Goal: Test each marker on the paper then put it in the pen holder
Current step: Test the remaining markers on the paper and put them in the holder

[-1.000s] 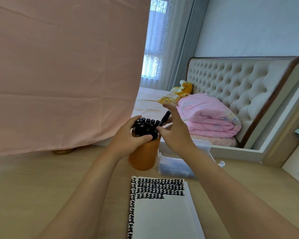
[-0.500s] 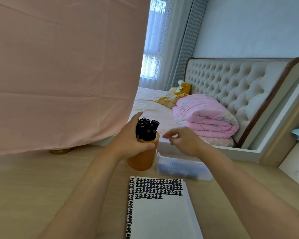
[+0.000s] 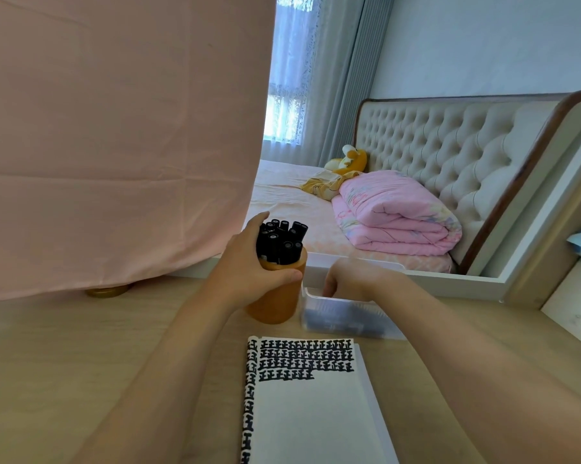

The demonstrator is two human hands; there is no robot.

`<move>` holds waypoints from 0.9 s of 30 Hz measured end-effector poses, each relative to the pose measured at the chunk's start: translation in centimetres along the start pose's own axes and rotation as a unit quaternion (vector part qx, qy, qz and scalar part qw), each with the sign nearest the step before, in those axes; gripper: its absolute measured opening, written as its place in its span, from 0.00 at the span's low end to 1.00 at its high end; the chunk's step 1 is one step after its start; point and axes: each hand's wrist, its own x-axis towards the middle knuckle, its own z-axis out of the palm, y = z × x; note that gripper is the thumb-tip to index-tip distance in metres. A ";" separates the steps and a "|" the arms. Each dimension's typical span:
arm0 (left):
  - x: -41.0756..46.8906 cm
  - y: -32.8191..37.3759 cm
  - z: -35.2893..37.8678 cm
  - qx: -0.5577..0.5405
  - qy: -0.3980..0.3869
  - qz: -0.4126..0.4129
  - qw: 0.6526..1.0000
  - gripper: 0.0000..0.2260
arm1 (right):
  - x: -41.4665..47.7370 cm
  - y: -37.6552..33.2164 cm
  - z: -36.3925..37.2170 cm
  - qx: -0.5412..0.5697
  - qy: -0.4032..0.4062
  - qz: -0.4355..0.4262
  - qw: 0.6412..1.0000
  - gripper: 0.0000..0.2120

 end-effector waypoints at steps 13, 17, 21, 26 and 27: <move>-0.3 3.1 -0.2 0.155 0.110 0.152 0.970 0.32 | -5.5 0.7 -1.7 0.264 0.357 -0.107 0.890 0.12; -1.3 6.0 1.0 0.174 0.097 0.221 0.955 0.19 | -8.8 0.5 -1.3 0.414 0.426 -0.082 0.801 0.15; -3.3 6.9 2.6 0.231 0.023 0.252 0.939 0.17 | -11.3 0.7 -0.1 0.552 0.411 -0.044 0.724 0.15; -5.9 5.8 2.5 0.261 -0.040 0.200 0.944 0.13 | -13.5 0.2 1.9 0.668 0.346 -0.017 0.659 0.15; -6.3 5.8 2.2 0.256 -0.050 0.181 0.948 0.12 | -13.8 0.0 2.3 0.671 0.330 -0.013 0.663 0.15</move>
